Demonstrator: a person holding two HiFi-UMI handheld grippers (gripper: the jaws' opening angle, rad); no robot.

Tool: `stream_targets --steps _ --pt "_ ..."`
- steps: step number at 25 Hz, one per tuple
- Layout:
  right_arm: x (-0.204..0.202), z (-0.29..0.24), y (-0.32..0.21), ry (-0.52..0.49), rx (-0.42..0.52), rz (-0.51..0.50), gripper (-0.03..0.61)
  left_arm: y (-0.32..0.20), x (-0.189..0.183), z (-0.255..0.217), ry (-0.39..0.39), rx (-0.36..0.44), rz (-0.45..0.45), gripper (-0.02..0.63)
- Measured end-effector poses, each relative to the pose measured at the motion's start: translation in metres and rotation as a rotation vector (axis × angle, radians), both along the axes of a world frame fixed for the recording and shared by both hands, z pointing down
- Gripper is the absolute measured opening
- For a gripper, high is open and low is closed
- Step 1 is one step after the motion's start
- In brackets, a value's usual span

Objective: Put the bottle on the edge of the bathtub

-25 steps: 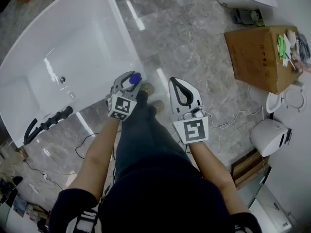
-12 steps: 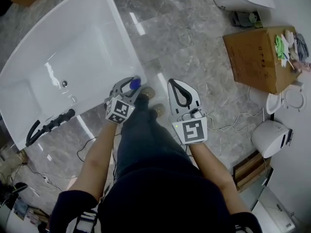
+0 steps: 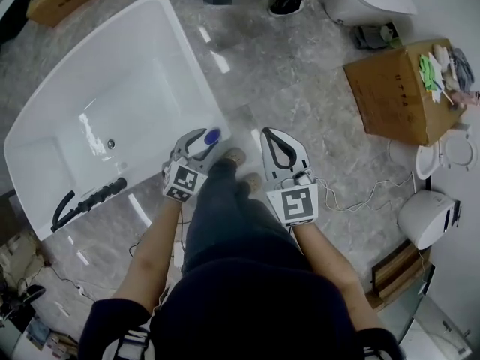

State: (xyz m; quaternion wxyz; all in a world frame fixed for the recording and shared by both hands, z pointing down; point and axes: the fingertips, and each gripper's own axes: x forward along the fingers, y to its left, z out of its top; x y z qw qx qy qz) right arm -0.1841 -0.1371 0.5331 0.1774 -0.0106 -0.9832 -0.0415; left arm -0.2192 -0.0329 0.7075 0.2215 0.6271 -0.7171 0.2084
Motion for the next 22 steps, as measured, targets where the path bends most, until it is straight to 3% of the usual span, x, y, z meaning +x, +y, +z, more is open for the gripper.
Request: stream_targets --steps 5,15,19,22 --pt "0.011 -0.012 -0.005 -0.023 0.006 0.034 0.017 -0.001 0.007 -0.043 -0.033 0.049 0.027 0.164" --pt "0.032 -0.047 -0.035 -0.128 0.02 0.13 0.017 -0.012 -0.001 -0.131 -0.041 0.243 -0.051 0.144" --pt "0.044 -0.063 -0.05 -0.168 0.024 0.199 0.017 -0.019 -0.01 -0.172 -0.09 0.313 -0.056 0.014" --pt "0.055 -0.073 -0.057 -0.192 0.033 0.25 0.017 -0.024 -0.014 -0.202 -0.133 0.343 -0.044 0.002"
